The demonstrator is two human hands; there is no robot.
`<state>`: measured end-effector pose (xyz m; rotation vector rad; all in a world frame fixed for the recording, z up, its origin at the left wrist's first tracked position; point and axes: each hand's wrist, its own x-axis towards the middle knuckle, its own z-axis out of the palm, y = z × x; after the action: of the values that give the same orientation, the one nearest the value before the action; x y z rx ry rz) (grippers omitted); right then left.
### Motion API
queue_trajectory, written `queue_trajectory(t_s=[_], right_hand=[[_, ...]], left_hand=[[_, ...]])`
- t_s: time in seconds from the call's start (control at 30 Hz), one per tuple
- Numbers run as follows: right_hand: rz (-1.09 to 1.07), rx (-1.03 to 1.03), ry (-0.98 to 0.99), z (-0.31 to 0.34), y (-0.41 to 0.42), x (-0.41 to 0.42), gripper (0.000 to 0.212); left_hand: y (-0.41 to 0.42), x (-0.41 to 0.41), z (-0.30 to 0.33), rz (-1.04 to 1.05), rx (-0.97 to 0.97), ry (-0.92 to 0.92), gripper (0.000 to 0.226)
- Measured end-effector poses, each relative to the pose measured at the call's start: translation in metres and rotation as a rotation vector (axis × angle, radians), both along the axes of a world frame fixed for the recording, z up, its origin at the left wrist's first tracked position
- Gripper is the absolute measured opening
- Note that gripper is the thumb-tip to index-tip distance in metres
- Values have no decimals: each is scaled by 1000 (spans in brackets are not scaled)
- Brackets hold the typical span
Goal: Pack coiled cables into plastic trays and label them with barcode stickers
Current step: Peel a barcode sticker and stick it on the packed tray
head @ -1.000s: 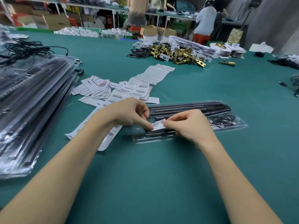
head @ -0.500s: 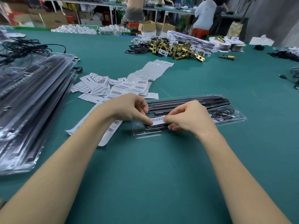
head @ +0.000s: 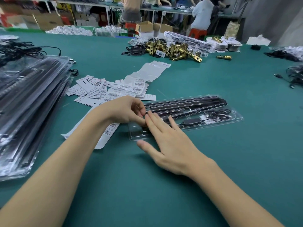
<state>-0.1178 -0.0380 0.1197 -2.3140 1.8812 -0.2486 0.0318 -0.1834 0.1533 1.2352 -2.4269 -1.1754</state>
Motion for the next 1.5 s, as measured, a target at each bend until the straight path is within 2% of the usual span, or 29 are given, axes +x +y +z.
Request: queue_trajectory(t_s=[0.33, 0.43, 0.6, 0.73, 0.8, 0.87, 0.93, 0.97, 1.07, 1.13, 1.27, 1.4, 1.43, 1.5], right_hand=[[-20, -73, 109, 3, -1, -23, 77], [-76, -141, 10, 4, -3, -34, 70], [-340, -218, -210, 5, -5, -61, 66], [-129, -267, -182, 0, -14, -36, 65], [-103, -196, -124, -3, -22, -32, 72], [-149, -43, -90, 2, -32, -41, 97], [-151, 118, -70, 13, -41, -53, 119], [-149, 159, -76, 17, -45, -56, 122], [-173, 131, -127, 16, -50, -56, 115], [-185, 104, -135, 10, -49, -59, 111], [-246, 26, -201, 5, -47, -85, 103], [-293, -65, -342, 3, -57, -108, 84], [-308, -82, -358, 3, -62, -110, 78], [-337, -100, -353, 5, -74, -113, 68]], left_hand=[[-2, 6, 4, -17, 23, -51, 32], [-1, 6, 5, -23, 23, -73, 31], [2, 8, 12, -49, -22, -140, 15], [9, -4, 12, 20, -109, -172, 33], [10, -5, 12, 4, -134, -193, 25], [6, 3, 16, 20, -122, -167, 10], [-3, 13, 19, 130, -197, -77, 9], [-8, 17, 19, 198, -285, -17, 10], [-20, 15, 6, 243, -541, 51, 25], [-26, 16, -8, 199, -528, -49, 36], [-44, 25, -21, 205, -424, -254, 29], [-62, 7, -14, 351, -560, -420, 35], [-65, -2, -14, 371, -630, -407, 36], [-66, -18, -20, 358, -764, -232, 36]])
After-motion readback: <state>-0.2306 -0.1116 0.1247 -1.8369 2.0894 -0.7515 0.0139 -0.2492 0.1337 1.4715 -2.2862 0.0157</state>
